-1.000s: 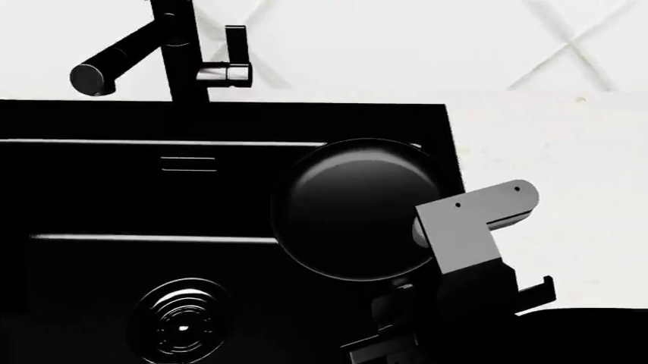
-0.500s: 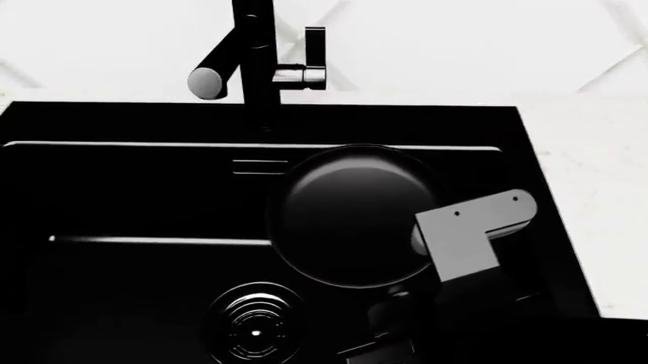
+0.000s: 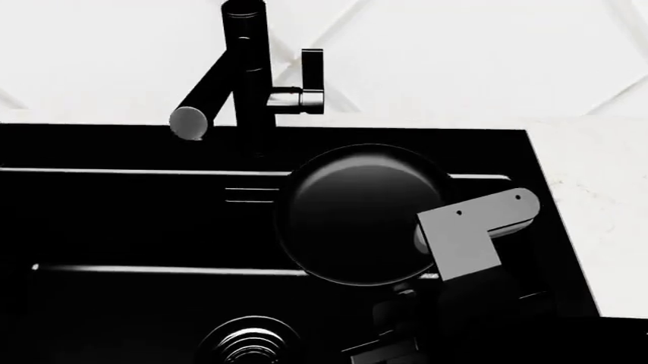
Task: Pick the pan and sponge and place them into the sink. Then turn on the water.
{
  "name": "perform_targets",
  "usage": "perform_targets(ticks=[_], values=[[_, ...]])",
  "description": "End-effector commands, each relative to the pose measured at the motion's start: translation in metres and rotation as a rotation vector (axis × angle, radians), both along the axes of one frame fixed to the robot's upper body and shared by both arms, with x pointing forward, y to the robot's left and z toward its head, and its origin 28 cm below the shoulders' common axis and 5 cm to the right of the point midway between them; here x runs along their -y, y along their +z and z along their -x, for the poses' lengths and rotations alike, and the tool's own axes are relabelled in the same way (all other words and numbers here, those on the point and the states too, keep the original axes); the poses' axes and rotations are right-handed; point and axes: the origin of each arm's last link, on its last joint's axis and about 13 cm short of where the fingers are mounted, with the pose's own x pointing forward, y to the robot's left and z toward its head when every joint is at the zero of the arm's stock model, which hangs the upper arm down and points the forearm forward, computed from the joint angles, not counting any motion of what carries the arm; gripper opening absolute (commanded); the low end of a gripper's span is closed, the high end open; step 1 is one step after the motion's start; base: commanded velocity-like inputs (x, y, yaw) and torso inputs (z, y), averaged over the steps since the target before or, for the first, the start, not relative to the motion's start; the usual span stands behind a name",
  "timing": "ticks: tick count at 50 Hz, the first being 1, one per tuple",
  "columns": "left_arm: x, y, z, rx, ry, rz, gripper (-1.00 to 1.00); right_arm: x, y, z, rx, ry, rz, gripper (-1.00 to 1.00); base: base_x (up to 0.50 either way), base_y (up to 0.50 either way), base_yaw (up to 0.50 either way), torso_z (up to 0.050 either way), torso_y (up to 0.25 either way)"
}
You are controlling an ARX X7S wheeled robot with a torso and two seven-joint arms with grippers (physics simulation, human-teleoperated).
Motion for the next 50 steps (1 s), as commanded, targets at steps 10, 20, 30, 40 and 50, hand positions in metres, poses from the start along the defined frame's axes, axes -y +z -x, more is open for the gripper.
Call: perform_targets(ticks=[10, 20, 30, 40, 50], values=[[0.002, -0.001, 0.0, 0.011, -0.003, 0.012, 1.0, -0.005, 0.006, -0.009, 0.015, 0.045, 0.061, -1.0, 0.09, 0.0, 0.0, 0.0, 0.002], [-0.001, -0.002, 0.0, 0.008, 0.003, 0.015, 1.0, -0.014, -0.011, -0.01, 0.072, 0.27, 0.102, -1.0, 0.0, 0.0, 0.0, 0.001, 0.002], [-0.006, -0.004, 0.003, 0.006, -0.003, 0.022, 1.0, -0.021, -0.02, -0.022, 0.159, 0.435, 0.12, -1.0, 0.0, 0.0, 0.0, 0.0, 0.002], [-0.005, -0.004, 0.003, 0.003, 0.001, 0.021, 1.0, -0.033, -0.046, -0.058, 0.192, 0.556, 0.192, -1.0, 0.0, 0.0, 0.0, 0.001, 0.001], [-0.002, -0.006, 0.002, -0.001, 0.008, 0.023, 1.0, -0.047, -0.066, -0.079, 0.14, 0.632, 0.218, -1.0, 0.0, 0.0, 0.0, 0.0, 0.001]])
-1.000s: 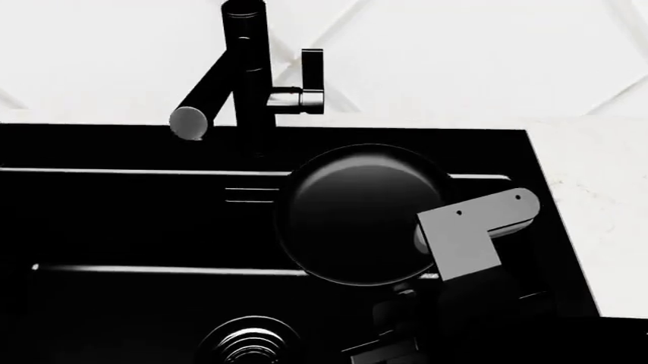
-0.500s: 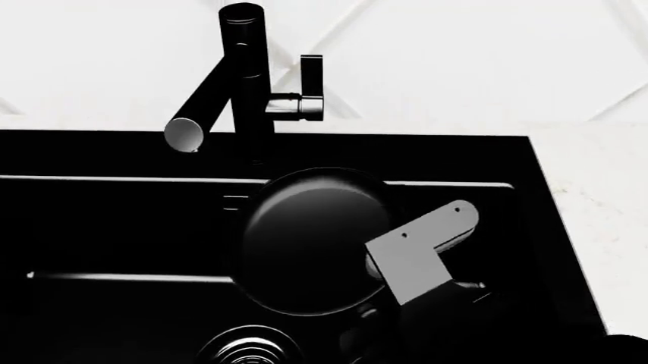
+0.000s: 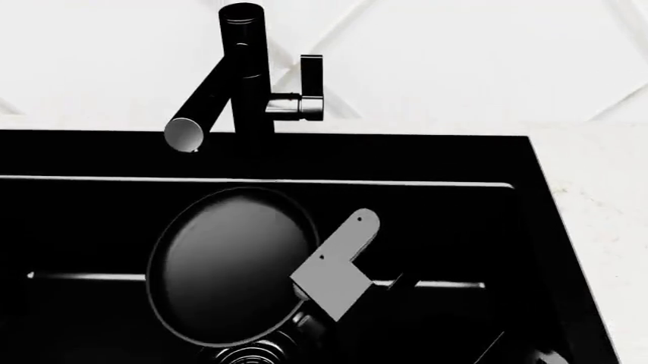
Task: Pick the pan and sponge and place them into the sink. Then turn on the water.
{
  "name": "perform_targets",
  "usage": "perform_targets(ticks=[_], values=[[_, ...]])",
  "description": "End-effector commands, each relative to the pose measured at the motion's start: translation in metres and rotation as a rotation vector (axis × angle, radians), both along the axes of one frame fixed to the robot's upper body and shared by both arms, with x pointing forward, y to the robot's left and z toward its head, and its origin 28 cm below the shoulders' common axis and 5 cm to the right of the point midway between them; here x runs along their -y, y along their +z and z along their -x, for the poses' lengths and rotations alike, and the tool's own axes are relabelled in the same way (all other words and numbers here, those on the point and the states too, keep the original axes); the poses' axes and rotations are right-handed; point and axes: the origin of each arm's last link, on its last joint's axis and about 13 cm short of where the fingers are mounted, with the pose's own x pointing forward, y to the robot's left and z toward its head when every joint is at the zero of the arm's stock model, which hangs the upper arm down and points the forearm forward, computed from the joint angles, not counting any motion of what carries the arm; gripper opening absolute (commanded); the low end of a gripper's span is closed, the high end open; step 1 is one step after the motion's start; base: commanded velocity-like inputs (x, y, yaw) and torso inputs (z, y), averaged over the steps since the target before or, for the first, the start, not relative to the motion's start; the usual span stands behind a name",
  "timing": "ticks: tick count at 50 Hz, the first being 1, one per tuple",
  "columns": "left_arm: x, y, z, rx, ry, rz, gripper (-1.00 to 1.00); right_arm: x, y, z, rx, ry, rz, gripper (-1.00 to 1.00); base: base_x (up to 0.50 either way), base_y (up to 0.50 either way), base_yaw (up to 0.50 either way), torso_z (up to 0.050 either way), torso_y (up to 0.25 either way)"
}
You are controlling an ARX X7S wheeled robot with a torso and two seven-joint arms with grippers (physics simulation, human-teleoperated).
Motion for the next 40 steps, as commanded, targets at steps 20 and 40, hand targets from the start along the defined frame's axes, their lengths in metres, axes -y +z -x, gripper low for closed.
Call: perform_targets(ticks=[20, 40], values=[[-0.006, 0.001, 0.005, 0.01, 0.011, 0.022, 1.0, -0.024, -0.095, -0.044, -0.15, 0.157, 0.092, -1.0, 0.0, 0.0, 0.0, 0.001, 0.002], [-0.008, -0.003, 0.006, 0.0, 0.016, 0.02, 1.0, -0.023, -0.094, -0.045, -0.177, 0.107, 0.055, -1.0, 0.0, 0.0, 0.0, 0.001, 0.001]])
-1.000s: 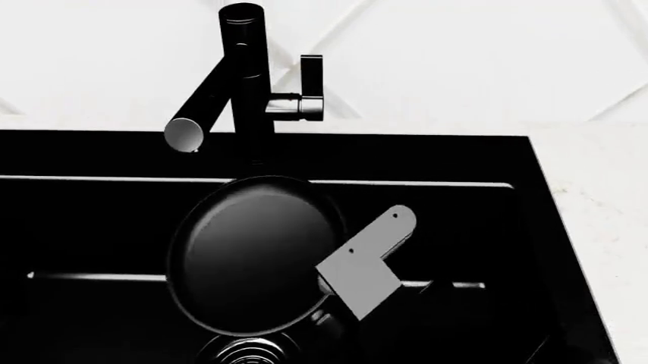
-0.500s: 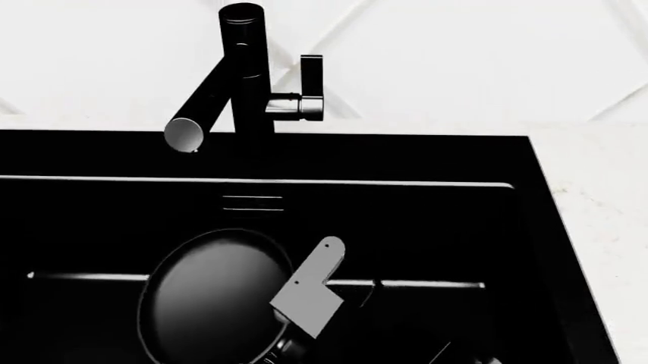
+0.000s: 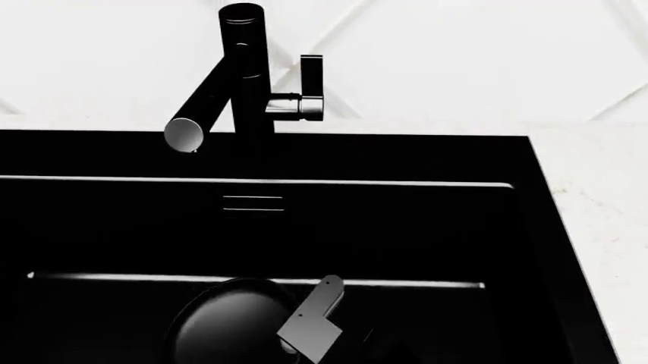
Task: Pick the pan and sponge and place them into the sink. Then turn on the water.
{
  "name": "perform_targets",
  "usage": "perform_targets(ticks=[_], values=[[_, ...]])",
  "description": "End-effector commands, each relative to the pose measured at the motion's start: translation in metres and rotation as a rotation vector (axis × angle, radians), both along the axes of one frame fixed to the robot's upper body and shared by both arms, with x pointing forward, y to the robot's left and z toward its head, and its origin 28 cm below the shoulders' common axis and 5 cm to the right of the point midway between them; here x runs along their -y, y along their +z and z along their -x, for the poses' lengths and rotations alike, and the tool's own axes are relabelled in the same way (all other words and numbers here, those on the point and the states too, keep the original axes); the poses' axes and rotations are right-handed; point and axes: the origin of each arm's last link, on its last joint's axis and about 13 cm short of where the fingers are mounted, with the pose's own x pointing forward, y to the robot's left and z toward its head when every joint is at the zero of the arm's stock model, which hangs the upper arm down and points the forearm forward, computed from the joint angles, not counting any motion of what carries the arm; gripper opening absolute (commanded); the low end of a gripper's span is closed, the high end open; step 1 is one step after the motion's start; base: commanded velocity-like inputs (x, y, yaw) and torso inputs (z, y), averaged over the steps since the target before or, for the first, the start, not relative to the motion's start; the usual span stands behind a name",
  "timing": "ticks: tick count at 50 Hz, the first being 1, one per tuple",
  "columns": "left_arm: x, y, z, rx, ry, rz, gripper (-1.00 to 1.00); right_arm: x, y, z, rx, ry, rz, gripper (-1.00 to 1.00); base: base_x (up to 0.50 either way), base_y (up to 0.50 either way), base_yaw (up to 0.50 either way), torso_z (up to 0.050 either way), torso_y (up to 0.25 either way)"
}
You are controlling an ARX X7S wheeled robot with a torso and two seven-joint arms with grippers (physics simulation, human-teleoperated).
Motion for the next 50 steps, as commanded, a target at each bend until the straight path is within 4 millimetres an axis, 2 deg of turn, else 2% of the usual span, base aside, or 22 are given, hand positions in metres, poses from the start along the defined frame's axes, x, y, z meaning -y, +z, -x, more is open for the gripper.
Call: perform_targets(ticks=[1, 2, 22, 23, 24, 25, 26, 27, 38, 50], values=[[-0.002, -0.001, 0.002, 0.01, -0.002, 0.009, 1.0, -0.008, 0.01, -0.003, 0.022, 0.017, -0.044, -1.0, 0.0, 0.0, 0.0, 0.0, 0.0], [-0.002, -0.001, 0.002, 0.01, -0.002, 0.009, 1.0, -0.008, 0.011, -0.003, 0.024, 0.016, -0.044, 1.0, 0.0, 0.0, 0.0, 0.0, 0.01], [-0.001, -0.002, 0.001, 0.009, -0.004, 0.007, 1.0, -0.008, 0.013, -0.002, 0.02, 0.036, -0.039, 1.0, 0.0, 0.0, 0.0, 0.0, 0.0], [-0.001, -0.001, 0.001, 0.012, -0.003, 0.01, 1.0, 0.032, 0.026, 0.001, 0.005, -0.123, 0.002, 1.0, 0.0, 0.0, 0.0, 0.0, 0.0], [-0.001, 0.0, 0.001, 0.013, -0.002, 0.011, 1.0, 0.045, 0.041, 0.008, -0.031, -0.175, 0.026, 1.0, 0.0, 0.0, 0.0, 0.0, 0.0], [-0.001, 0.0, 0.001, 0.014, -0.002, 0.011, 1.0, 0.036, 0.055, 0.015, -0.052, -0.144, 0.027, 1.0, 0.0, 0.0, 0.0, 0.0, 0.0], [-0.001, -0.001, 0.001, 0.013, -0.003, 0.011, 1.0, 0.015, 0.07, 0.02, 0.013, -0.037, -0.025, 1.0, 0.0, 0.0, 0.0, 0.0, 0.0], [-0.001, -0.001, 0.001, 0.011, -0.004, 0.009, 1.0, 0.006, 0.083, 0.026, 0.042, 0.025, -0.043, 1.0, 0.0, 0.0, 0.0, 0.0, 0.0], [0.004, 0.001, -0.001, 0.014, -0.008, 0.005, 1.0, 0.021, 0.131, 0.052, 0.145, 0.008, -0.111, 1.0, 0.0, 0.0, 0.0, 0.0, 0.0], [0.003, 0.003, 0.001, 0.019, -0.008, 0.005, 1.0, 0.049, 0.178, 0.078, 0.377, -0.172, -0.198, 1.0, 0.0, 0.0, 0.0, 0.0, 0.0]])
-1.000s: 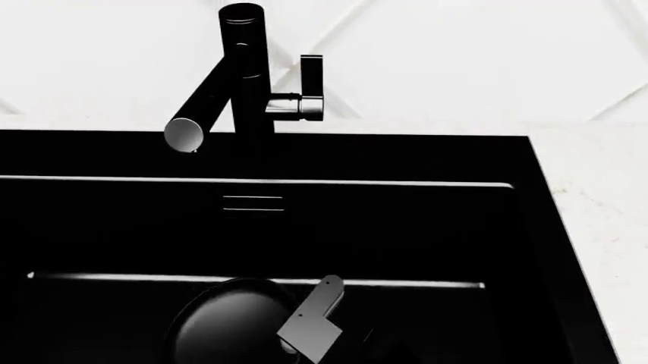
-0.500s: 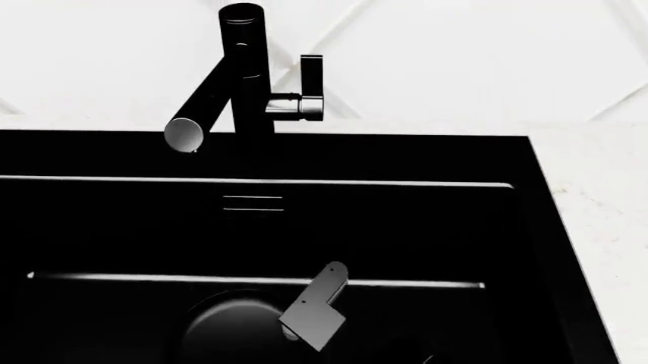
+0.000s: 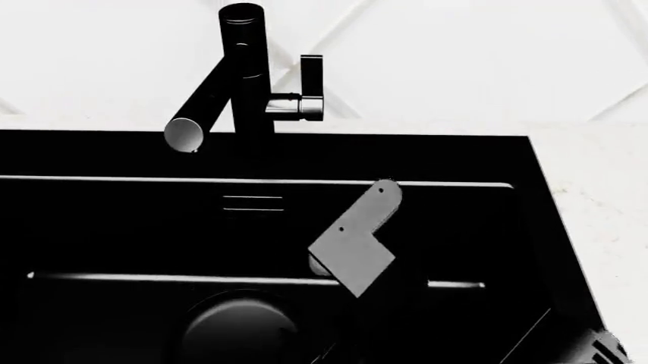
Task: Pick the pan and sponge and place them into the sink. Then turn on the water.
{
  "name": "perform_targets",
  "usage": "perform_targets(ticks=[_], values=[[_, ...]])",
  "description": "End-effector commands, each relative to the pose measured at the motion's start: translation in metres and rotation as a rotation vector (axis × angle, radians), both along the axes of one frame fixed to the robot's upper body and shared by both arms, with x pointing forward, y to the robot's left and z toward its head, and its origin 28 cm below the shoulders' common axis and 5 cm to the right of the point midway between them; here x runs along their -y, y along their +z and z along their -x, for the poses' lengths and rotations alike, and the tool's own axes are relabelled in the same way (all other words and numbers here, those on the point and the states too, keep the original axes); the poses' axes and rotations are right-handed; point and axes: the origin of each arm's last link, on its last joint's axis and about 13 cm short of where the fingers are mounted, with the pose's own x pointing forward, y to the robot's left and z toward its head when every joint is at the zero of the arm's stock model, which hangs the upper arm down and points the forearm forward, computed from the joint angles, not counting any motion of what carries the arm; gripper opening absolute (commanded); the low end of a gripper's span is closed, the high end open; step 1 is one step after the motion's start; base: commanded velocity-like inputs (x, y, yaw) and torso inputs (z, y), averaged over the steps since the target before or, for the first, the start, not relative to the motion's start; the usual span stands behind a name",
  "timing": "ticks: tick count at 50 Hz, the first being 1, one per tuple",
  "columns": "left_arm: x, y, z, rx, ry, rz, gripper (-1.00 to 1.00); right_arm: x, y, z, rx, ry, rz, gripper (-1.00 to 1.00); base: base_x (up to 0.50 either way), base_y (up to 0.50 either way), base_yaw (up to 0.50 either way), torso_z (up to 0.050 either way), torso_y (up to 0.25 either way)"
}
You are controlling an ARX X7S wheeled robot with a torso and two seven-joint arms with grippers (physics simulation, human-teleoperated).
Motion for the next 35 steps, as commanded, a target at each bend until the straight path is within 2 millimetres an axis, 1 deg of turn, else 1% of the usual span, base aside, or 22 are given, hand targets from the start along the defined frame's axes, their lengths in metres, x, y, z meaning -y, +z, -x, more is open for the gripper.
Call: perform_targets(ticks=[1, 6, 7, 9, 11, 14, 16, 17, 19, 20, 21, 23, 24, 26, 27, 28, 35], values=[[0.001, 0.002, 0.001, 0.016, -0.005, 0.009, 1.0, 0.025, 0.043, 0.031, 0.185, -0.136, -0.083, 1.0, 0.0, 0.0, 0.0, 0.0, 0.0], [0.001, 0.001, 0.0, 0.014, -0.006, 0.013, 1.0, 0.034, 0.05, 0.041, 0.26, -0.236, -0.217, 1.0, 0.0, 0.0, 0.0, 0.0, 0.0], [-0.001, 0.002, 0.001, 0.013, -0.005, 0.014, 1.0, 0.035, 0.052, 0.045, 0.311, -0.254, -0.204, 1.0, 0.0, 0.0, 0.0, 0.0, 0.0], [0.0, 0.002, 0.003, 0.012, -0.008, 0.011, 1.0, 0.037, 0.055, 0.05, 0.353, -0.279, -0.244, 1.0, 0.0, 0.0, 0.0, 0.0, 0.0], [-0.003, 0.001, 0.003, 0.012, -0.001, 0.016, 1.0, 0.037, 0.054, 0.058, 0.383, -0.302, -0.244, 1.0, 0.0, 0.0, 0.0, 0.0, 0.0], [-0.003, -0.003, 0.003, 0.006, 0.008, 0.02, 1.0, 0.041, 0.058, 0.068, 0.414, -0.346, -0.336, 1.0, 0.0, 0.0, 0.0, 0.0, 0.0], [-0.001, -0.002, 0.003, 0.005, 0.005, 0.019, 1.0, 0.043, 0.057, 0.071, 0.406, -0.37, -0.349, 1.0, 0.0, 0.0, 0.0, 0.0, 0.0], [-0.001, 0.0, 0.004, 0.008, 0.003, 0.017, 1.0, 0.046, 0.058, 0.074, 0.432, -0.404, -0.381, 1.0, 0.0, 0.0, 0.0, 0.0, 0.0], [-0.001, 0.001, 0.004, 0.012, 0.004, 0.019, 1.0, 0.049, 0.057, 0.078, 0.427, -0.417, -0.374, 1.0, 0.0, 0.0, 0.0, 0.0, 0.0], [-0.001, 0.001, 0.004, 0.013, 0.005, 0.02, 1.0, 0.051, 0.057, 0.081, 0.426, -0.436, -0.405, 1.0, 0.0, 0.0, 0.0, 0.0, 0.0], [0.0, 0.001, 0.003, 0.015, 0.005, 0.021, 1.0, 0.053, 0.057, 0.084, 0.414, -0.472, -0.488, 1.0, 0.0, 0.0, 0.0, 0.0, 0.0], [0.0, 0.001, 0.003, 0.016, 0.007, 0.022, 1.0, 0.057, 0.053, 0.088, 0.439, -0.493, -0.403, 1.0, 0.0, 0.0, 0.0, 0.0, 0.0], [0.0, 0.001, 0.003, 0.017, 0.008, 0.024, 1.0, 0.058, 0.054, 0.091, 0.436, -0.51, -0.446, 1.0, 0.0, 0.0, 0.0, 0.0, 0.0], [0.0, 0.0, 0.004, 0.017, 0.01, 0.028, 1.0, 0.06, 0.055, 0.094, 0.475, -0.522, -0.417, 1.0, 0.0, 0.0, 0.0, 0.0, 0.0], [-0.001, -0.001, 0.004, 0.016, 0.012, 0.029, 1.0, 0.061, 0.055, 0.097, 0.485, -0.513, -0.439, 1.0, 0.0, 0.0, 0.0, 0.0, 0.0], [-0.004, 0.0, 0.005, 0.016, 0.013, 0.03, 1.0, 0.061, 0.055, 0.097, 0.488, -0.513, -0.432, 1.0, 0.0, 0.0, 0.0, 0.0, 0.0], [0.0, 0.001, 0.005, 0.022, 0.016, 0.03, 1.0, 0.063, 0.048, 0.099, 0.493, -0.515, -0.416, 1.0, 0.0, 0.0, 0.0, 0.0, 0.0]])
